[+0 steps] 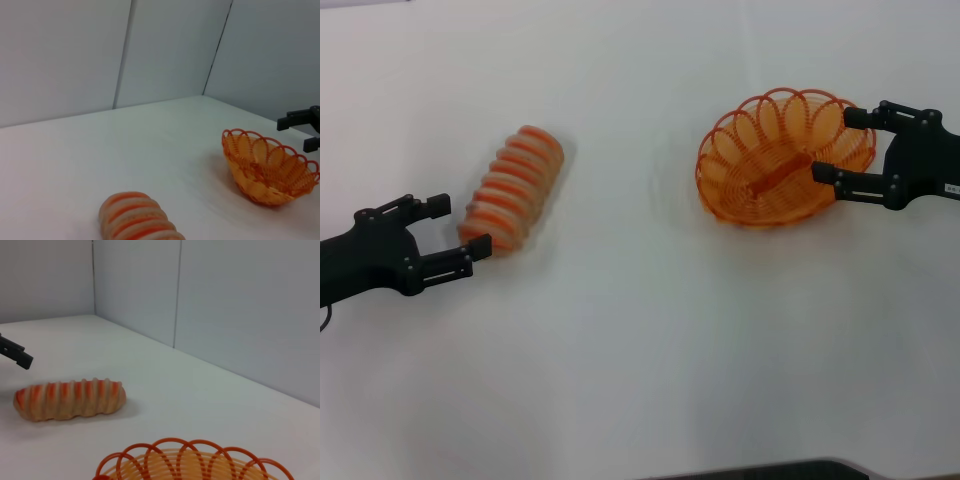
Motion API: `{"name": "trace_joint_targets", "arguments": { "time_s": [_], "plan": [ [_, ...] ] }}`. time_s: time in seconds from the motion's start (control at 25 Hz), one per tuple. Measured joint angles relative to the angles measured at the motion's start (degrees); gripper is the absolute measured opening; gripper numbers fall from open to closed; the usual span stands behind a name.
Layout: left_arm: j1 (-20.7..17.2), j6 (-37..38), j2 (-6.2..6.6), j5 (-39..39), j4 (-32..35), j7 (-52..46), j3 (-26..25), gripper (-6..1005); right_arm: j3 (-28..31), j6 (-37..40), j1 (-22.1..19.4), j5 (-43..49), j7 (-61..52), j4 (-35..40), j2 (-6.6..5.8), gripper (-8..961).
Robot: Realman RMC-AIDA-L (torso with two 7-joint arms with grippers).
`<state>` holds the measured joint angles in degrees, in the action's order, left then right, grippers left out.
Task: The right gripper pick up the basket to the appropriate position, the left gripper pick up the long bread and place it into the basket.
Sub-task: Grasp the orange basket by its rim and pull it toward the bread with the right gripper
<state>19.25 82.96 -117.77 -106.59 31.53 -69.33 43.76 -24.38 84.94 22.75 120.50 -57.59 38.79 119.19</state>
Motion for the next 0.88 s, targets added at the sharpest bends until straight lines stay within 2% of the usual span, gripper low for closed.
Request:
{"name": "trace_joint_targets", "arguments": {
  "time_s": [0.68, 0.88],
  "plan": [
    [1.1, -0.3, -0.24, 0.3, 0.0, 0.0, -1.3, 860, 0.5, 0.7, -0.7, -0.4, -0.5, -0.1, 0.08, 839],
    [1.2, -0.3, -0.33, 0.3, 0.0, -0.4, -1.5, 859, 2.0, 2.5, 0.0, -0.7, -6.1, 0.2, -0.24, 838]
  ]
}}
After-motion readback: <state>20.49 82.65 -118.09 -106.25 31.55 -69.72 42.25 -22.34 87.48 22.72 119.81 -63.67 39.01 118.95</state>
